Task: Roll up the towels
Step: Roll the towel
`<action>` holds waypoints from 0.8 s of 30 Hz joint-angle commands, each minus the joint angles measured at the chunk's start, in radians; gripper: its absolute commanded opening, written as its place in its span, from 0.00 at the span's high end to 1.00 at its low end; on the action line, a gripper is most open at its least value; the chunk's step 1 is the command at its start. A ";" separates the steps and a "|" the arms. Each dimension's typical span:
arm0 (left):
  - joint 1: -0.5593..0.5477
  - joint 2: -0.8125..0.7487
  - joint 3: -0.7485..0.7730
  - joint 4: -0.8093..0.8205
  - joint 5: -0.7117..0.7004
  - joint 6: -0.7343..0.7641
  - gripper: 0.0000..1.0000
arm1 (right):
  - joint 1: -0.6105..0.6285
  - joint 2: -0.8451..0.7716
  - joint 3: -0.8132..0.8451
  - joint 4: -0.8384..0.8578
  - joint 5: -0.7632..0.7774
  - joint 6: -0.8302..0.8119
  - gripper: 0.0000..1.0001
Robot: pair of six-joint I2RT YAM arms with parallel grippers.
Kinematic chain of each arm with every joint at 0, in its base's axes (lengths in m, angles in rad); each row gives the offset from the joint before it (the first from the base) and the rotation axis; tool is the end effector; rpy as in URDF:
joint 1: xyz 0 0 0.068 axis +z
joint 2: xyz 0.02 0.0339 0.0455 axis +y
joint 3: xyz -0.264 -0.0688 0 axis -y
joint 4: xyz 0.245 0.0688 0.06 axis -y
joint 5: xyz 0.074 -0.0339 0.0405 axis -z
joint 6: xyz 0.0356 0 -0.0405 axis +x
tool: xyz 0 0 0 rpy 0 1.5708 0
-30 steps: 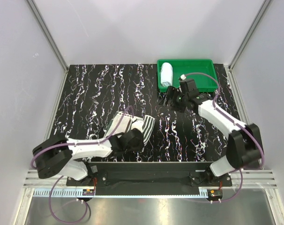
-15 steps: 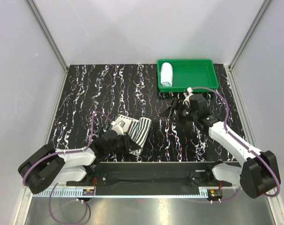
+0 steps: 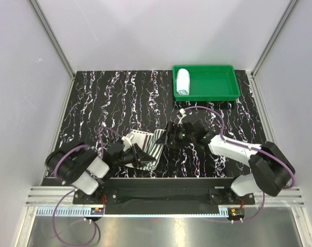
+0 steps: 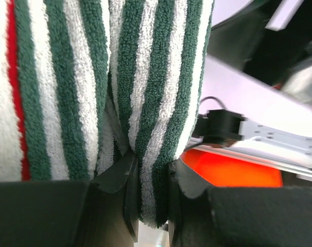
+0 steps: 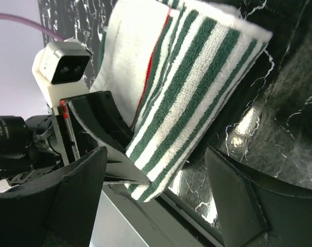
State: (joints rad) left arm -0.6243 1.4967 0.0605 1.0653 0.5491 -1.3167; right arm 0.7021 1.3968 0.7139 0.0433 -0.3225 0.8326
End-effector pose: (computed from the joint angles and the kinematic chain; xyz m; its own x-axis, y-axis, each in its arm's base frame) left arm 0.1433 -0.1262 0.1042 -0.9385 -0.3414 -0.0512 -0.0601 0.3076 -0.9496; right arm 0.2131 0.1951 0.2011 -0.9034 0.1547 -0.4000 -0.2058 0.6619 0.7208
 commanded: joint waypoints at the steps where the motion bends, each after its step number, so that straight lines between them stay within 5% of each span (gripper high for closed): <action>1: 0.023 0.163 -0.109 0.440 0.090 -0.120 1.00 | 0.040 0.046 -0.014 0.125 0.054 0.037 0.16; 5: 0.028 0.381 -0.108 0.602 0.114 -0.153 1.00 | 0.059 0.097 -0.033 0.178 0.062 0.053 0.16; 18: 0.041 0.303 -0.131 0.602 0.081 -0.144 1.00 | 0.077 0.228 -0.085 0.306 0.145 0.109 0.18; 24: 0.041 0.297 -0.129 0.601 0.080 -0.135 1.00 | 0.077 0.315 -0.067 0.363 0.128 0.112 0.54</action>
State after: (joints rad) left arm -0.5877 1.7908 0.0631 1.3396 0.6331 -1.4673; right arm 0.7761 1.6672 0.6411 0.3630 -0.2321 0.9459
